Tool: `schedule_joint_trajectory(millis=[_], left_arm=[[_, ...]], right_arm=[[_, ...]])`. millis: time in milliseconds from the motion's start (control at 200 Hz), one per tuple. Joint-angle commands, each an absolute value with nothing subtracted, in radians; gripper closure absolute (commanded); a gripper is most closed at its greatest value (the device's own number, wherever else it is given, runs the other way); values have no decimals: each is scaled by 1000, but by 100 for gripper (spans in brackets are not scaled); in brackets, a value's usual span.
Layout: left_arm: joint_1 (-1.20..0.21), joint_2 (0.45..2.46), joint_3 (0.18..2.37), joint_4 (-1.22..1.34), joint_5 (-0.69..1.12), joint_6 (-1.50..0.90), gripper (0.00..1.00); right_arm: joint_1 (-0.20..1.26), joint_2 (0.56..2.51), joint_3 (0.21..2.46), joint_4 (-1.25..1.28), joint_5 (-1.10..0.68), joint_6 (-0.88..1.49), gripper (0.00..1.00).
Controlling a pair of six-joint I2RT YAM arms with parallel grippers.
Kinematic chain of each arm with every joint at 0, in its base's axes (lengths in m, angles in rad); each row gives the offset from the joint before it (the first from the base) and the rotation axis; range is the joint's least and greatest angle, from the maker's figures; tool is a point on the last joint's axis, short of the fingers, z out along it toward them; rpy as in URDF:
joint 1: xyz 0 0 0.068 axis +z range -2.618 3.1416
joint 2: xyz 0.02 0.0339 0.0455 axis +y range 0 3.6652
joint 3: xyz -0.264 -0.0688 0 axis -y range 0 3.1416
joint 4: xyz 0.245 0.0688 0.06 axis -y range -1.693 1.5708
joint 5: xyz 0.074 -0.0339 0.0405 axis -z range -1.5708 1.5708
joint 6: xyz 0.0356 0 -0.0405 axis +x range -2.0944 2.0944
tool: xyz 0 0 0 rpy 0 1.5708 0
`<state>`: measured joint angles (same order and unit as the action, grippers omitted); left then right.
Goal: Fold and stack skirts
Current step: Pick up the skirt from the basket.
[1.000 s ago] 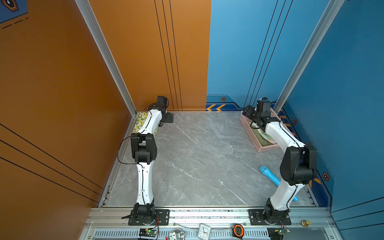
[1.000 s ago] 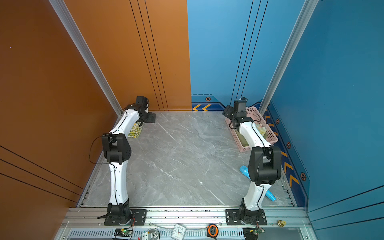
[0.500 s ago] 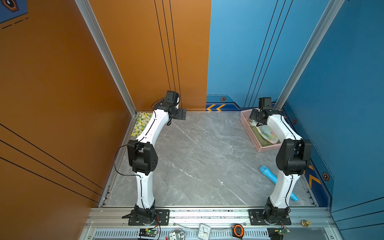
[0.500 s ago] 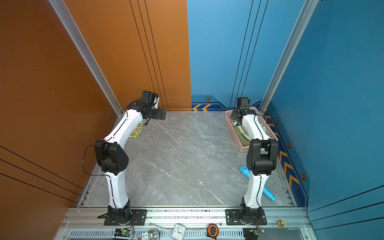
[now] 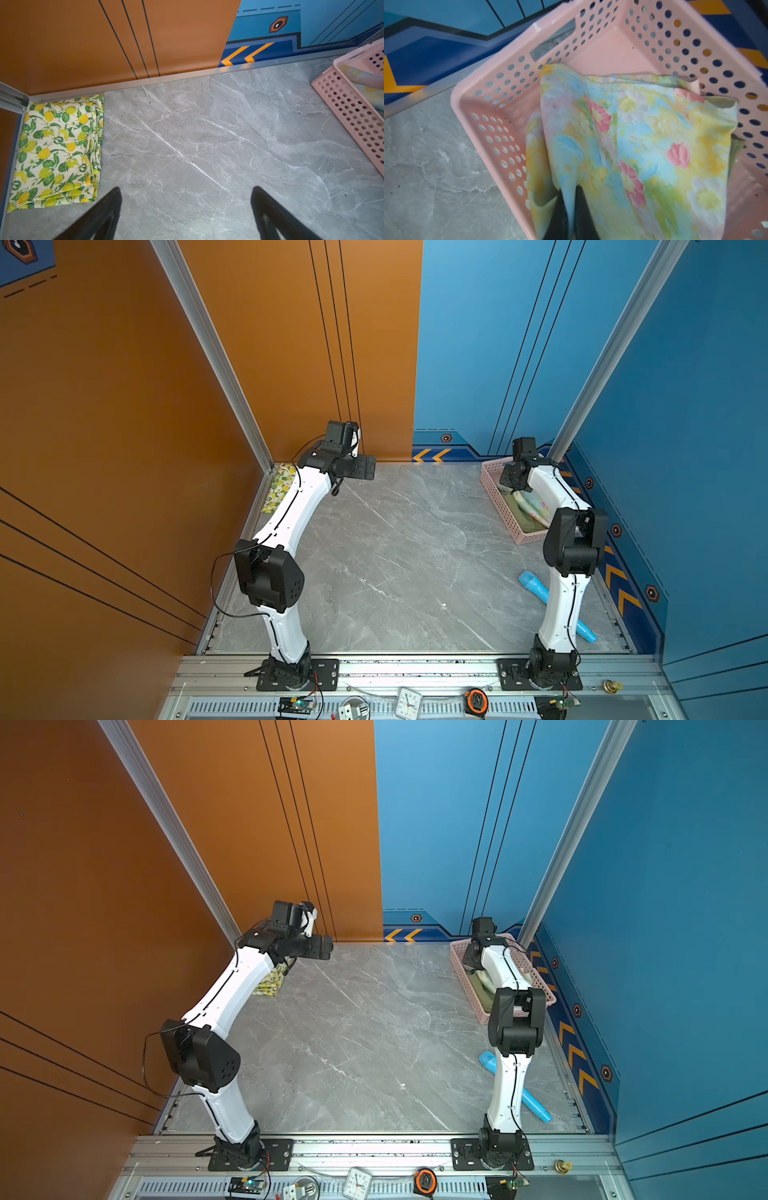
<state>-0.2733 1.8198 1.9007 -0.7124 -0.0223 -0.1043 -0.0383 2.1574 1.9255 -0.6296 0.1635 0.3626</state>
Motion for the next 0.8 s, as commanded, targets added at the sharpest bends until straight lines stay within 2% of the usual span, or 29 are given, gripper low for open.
schedule_joint_trajectory(millis=[0,481,641,796], left_arm=[[-279,1770,1865,-704,9,-123,2],[-275,1549,1601,-676,30,-127,2],[-263,1453,1490,-672,33,-125,2],[-227,1357,1362,-657,30,-138,2]], right_arm=[[-61,2042,1968,-652,205,355,100],[-72,1825,2066,-652,305,282,100],[24,1721,2083,-639,355,230,100],[176,1632,2039,-637,393,204,100]])
